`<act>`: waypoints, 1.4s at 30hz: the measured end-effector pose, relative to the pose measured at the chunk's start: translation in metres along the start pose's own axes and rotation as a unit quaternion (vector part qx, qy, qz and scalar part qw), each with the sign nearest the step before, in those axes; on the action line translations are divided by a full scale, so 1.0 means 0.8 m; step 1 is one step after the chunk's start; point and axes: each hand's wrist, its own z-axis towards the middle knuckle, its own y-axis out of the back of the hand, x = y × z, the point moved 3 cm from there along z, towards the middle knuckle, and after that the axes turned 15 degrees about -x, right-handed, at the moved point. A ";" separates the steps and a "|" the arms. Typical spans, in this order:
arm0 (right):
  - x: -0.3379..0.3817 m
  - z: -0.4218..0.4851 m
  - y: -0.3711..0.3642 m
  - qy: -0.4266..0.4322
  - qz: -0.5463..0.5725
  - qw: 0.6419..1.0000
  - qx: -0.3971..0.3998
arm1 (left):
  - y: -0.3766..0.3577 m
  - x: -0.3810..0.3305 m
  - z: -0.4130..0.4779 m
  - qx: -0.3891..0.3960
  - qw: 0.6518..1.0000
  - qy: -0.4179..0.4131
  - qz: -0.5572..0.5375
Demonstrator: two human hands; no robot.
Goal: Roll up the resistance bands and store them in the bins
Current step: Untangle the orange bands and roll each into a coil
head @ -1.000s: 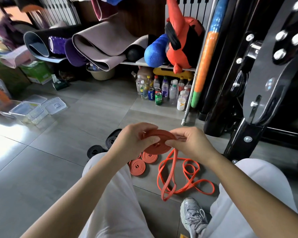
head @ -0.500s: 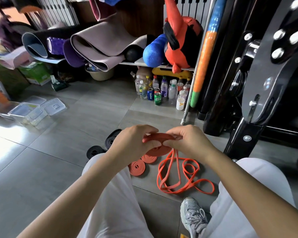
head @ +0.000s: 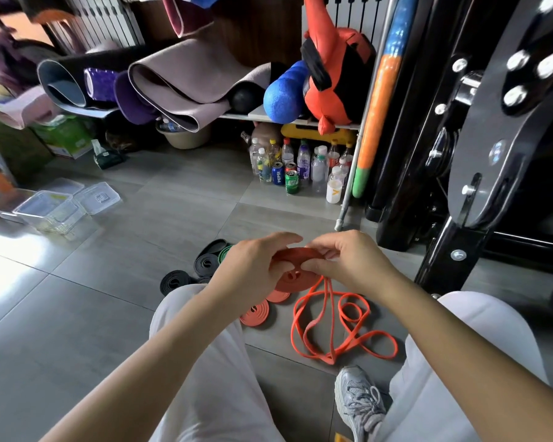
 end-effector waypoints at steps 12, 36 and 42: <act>-0.020 -0.018 0.002 -0.121 0.292 0.947 -0.063 | 0.012 0.022 -0.002 -0.129 0.919 0.172 -0.331; -0.009 -0.008 0.006 -0.094 0.266 0.959 -0.027 | 0.016 0.014 0.011 -0.040 0.988 -0.067 -0.133; -0.013 -0.011 0.003 -0.118 0.302 0.944 -0.069 | 0.010 0.025 0.004 -0.136 0.972 -0.015 -0.190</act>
